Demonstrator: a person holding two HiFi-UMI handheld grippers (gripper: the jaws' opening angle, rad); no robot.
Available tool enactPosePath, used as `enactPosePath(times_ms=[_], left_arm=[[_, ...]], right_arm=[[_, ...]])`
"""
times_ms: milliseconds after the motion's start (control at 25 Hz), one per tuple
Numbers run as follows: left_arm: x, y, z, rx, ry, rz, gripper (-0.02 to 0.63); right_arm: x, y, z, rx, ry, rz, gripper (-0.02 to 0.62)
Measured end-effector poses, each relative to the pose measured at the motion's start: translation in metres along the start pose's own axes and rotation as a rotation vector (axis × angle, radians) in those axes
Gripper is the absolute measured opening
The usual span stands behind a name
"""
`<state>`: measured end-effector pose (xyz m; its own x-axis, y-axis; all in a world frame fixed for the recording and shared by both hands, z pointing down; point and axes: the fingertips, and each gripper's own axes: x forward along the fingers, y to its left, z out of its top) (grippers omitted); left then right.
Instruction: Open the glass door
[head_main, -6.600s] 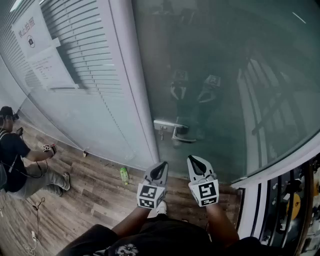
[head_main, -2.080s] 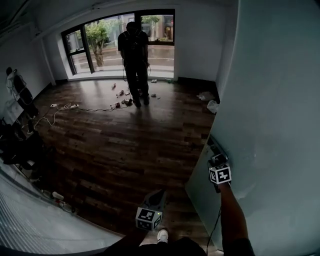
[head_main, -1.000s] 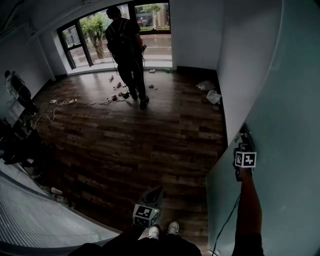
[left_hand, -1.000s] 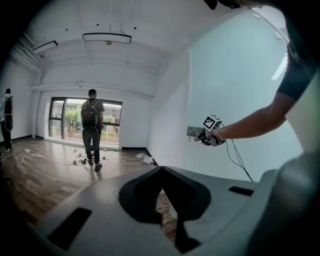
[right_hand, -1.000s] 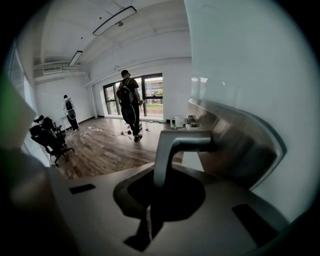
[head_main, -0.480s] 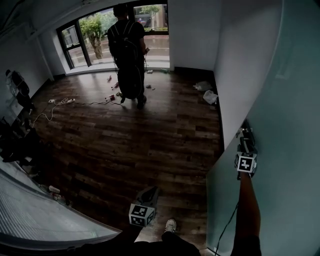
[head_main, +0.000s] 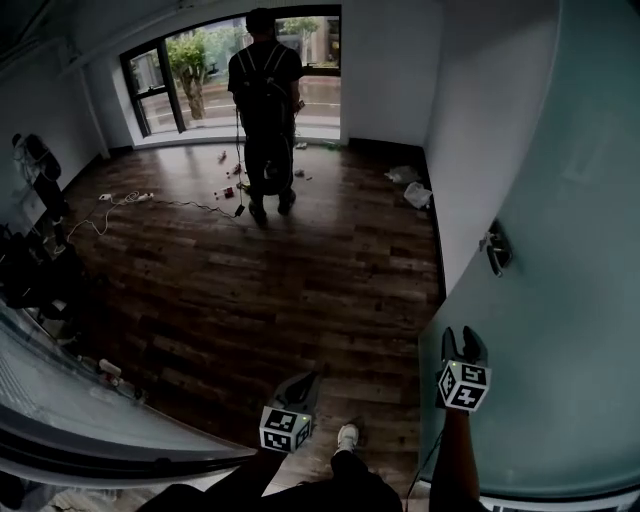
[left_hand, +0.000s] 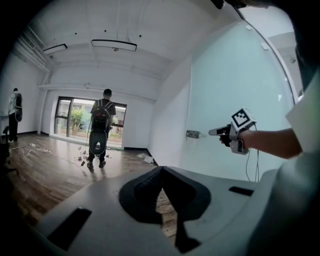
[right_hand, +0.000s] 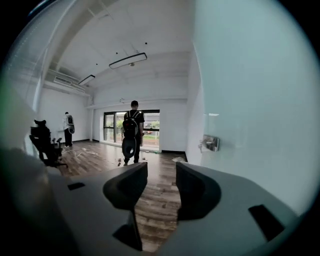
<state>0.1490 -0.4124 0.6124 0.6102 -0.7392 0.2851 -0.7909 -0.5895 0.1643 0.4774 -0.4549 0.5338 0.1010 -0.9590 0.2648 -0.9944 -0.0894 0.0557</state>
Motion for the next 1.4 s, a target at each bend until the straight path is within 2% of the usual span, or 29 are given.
enactPosePath(times_ms=[120,200,320,440,600,760,960,1160,1400], left_arm=[[-0.051,-0.011,-0.016,0.019,-0.019,-0.016,0.006],[-0.086,-0.020,-0.024,0.033,-0.032,-0.036,0.006],[-0.135,-0.041,-0.033,0.049,-0.034,-0.071,0.006],[-0.176,-0.066,-0.037,0.057,-0.048,-0.099,0.006],[-0.212,-0.090,-0.042,0.051,-0.073,-0.112,0.006],[-0.239,-0.116,-0.059,0.069,-0.076,-0.114,0.006],[-0.275,-0.176,-0.061,0.087,-0.088,-0.103,0.006],[-0.319,-0.226,-0.097,0.103,-0.113,-0.063,0.006],[-0.371,-0.288,-0.103,0.048,-0.136,-0.023,0.006]], right_arm=[[-0.078,0.078,-0.054,0.016,0.028,0.085,0.184],[-0.127,0.127,-0.076,0.045,0.020,0.149,0.160],[-0.192,0.185,-0.078,0.153,-0.047,0.236,0.086],[-0.242,0.210,-0.078,0.149,-0.076,0.235,0.022],[-0.287,0.218,-0.087,0.064,-0.091,0.217,0.018],[-0.323,0.206,-0.100,0.139,-0.103,0.197,0.018],[-0.384,0.174,-0.112,0.119,-0.110,0.169,0.018],[-0.460,0.155,-0.150,0.090,-0.140,0.167,0.018],[-0.543,0.145,-0.163,0.028,-0.157,0.194,0.018]])
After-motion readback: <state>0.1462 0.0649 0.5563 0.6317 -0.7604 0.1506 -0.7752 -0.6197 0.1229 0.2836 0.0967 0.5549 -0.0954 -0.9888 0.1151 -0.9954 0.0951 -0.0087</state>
